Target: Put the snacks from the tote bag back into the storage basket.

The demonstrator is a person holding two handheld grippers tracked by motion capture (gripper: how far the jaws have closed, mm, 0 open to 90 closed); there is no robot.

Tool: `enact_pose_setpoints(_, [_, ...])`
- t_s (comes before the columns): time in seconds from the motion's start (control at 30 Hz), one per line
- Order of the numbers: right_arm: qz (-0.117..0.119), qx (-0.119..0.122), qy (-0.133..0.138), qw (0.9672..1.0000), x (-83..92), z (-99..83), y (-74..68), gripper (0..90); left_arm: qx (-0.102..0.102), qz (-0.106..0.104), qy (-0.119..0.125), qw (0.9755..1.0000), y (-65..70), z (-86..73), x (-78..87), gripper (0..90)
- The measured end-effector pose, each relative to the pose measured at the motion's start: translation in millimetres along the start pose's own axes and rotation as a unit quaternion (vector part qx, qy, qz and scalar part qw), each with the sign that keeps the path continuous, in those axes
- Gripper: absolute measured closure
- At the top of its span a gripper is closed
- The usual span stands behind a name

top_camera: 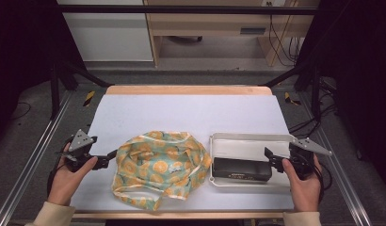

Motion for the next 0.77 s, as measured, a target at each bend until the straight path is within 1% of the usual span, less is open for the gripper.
enact_pose_setpoints(0.03, [-0.002, -0.006, -0.002, 1.0000, -1.1, -2.3, 2.4, 4.7, 0.001, 0.002, -0.001, 1.0000, -1.9, -2.3, -1.2, 7.3])
enact_pose_setpoints(0.13, [-0.016, -0.016, -0.003, 0.9997, -2.8, -8.0, 10.5, 5.3, 0.013, 0.004, -0.001, 0.9999, -5.8, -9.5, -4.7, 7.4])
enact_pose_setpoints(0.2, [-0.023, -0.029, -0.002, 0.9993, -2.7, -11.7, 15.4, 5.3, 0.020, 0.006, -0.001, 0.9998, -8.6, -13.9, -6.3, 7.5])
enact_pose_setpoints(0.23, [-0.027, -0.033, -0.003, 0.9991, -2.7, -13.4, 17.7, 5.3, 0.028, 0.007, 0.001, 0.9996, -10.5, -17.3, -7.6, 7.5])
enact_pose_setpoints(0.27, [-0.037, -0.041, -0.007, 0.9984, -2.8, -17.3, 22.5, 5.3, 0.028, 0.009, 0.001, 0.9996, -11.8, -19.2, -8.0, 7.5])
enact_pose_setpoints(0.33, [-0.050, -0.053, -0.010, 0.9973, -3.1, -21.9, 27.5, 5.7, 0.036, 0.015, 0.001, 0.9992, -14.4, -24.7, -8.6, 7.5])
enact_pose_setpoints(0.37, [-0.055, -0.057, -0.011, 0.9968, -3.4, -24.3, 30.0, 5.8, 0.033, 0.021, -0.004, 0.9992, -16.0, -28.0, -8.7, 7.5])
enact_pose_setpoints(0.43, [-0.064, -0.062, -0.013, 0.9960, -3.5, -28.2, 33.1, 6.7, 0.033, 0.028, -0.009, 0.9990, -16.9, -34.3, -9.5, 7.6])
enact_pose_setpoints(0.5, [-0.073, -0.062, -0.015, 0.9953, -2.7, -31.3, 34.6, 6.8, 0.031, 0.035, -0.013, 0.9988, -17.9, -39.8, -9.5, 7.7])
enact_pose_setpoints(0.53, [-0.077, -0.062, -0.015, 0.9950, -2.1, -32.5, 35.2, 6.7, 0.028, 0.043, -0.019, 0.9985, -19.4, -43.8, -9.5, 7.7])
enact_pose_setpoints(0.57, [-0.081, -0.065, -0.013, 0.9945, -1.1, -34.0, 35.1, 6.7, 0.033, 0.045, -0.018, 0.9983, -20.2, -45.8, -9.8, 7.7])
enact_pose_setpoints(0.63, [-0.079, -0.068, -0.008, 0.9945, 0.2, -35.6, 34.6, 6.5, 0.042, 0.041, -0.015, 0.9982, -19.9, -47.6, -10.9, 7.8])
enact_pose_setpoints(0.7, [-0.078, -0.069, -0.010, 0.9944, -0.2, -37.4, 33.6, 6.5, 0.036, 0.043, -0.019, 0.9983, -18.9, -48.0, -12.7, 7.8])
enact_pose_setpoints(0.77, [-0.081, -0.068, -0.010, 0.9944, -0.6, -37.7, 32.8, 6.5, 0.035, 0.045, -0.019, 0.9982, -18.7, -47.8, -13.2, 7.8])
Point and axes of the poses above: each handheld gripper's, and its own axes: x roughly backward along the jaws, z roughly out of its top, y roughly to its right, the point moved 8 cm from there along -x, roughly forward along the jaws, and after that the axes turned 12 degrees about -y, right-handed, at the moved point
